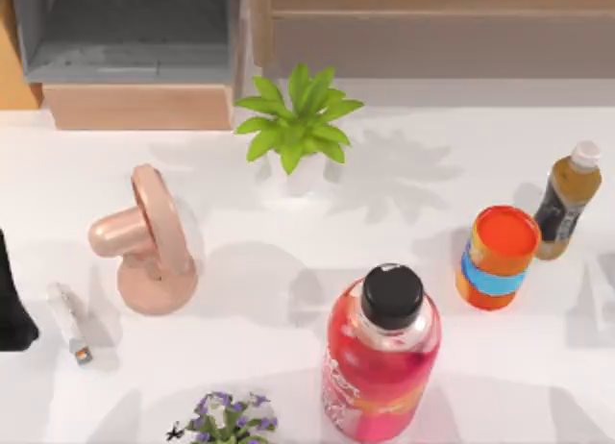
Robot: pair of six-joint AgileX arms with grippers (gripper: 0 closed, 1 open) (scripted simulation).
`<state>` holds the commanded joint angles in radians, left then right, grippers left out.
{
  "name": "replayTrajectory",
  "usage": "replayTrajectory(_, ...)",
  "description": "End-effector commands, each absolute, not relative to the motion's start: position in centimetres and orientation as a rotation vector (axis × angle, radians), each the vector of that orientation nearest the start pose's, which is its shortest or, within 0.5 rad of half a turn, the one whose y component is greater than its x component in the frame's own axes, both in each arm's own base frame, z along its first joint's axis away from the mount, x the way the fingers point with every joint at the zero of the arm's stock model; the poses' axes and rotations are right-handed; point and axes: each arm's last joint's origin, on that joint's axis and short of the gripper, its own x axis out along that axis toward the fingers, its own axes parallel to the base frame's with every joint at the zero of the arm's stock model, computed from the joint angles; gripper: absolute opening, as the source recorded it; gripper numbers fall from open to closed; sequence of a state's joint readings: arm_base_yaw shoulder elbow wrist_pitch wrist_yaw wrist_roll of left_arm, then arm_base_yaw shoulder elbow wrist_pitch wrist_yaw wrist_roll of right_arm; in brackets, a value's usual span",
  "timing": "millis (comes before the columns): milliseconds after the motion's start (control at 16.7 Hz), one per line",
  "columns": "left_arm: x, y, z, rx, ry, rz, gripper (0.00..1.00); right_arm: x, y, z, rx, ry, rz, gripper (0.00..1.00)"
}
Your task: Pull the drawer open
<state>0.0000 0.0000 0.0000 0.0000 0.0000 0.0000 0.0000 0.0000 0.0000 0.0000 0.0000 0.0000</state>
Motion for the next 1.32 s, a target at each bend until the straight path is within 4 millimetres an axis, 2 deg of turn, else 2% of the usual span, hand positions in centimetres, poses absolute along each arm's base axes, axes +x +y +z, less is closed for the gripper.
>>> replayTrajectory(180,10.6,-0.2,16.2,0.0,-0.005,0.0,1.0,10.6,-0.1,16.0,0.0,0.0,0.0,1.0)
replayTrajectory(420,11.4,-0.9,18.0,-0.003,-0.028,-0.001,1.0,10.6,-0.1,16.0,0.0,0.0,0.0,1.0)
replayTrajectory(720,14.3,-2.8,20.1,-0.002,-0.008,-0.001,1.0,10.6,-0.1,16.0,0.0,0.0,0.0,1.0)
replayTrajectory(1020,17.3,-5.6,20.8,0.003,0.007,-0.001,1.0,10.6,-0.1,16.0,0.0,0.0,0.0,1.0)
replayTrajectory(1320,18.1,-6.6,21.0,0.0,0.0,0.0,1.0,10.6,-0.1,16.0,0.0,0.0,0.0,1.0)
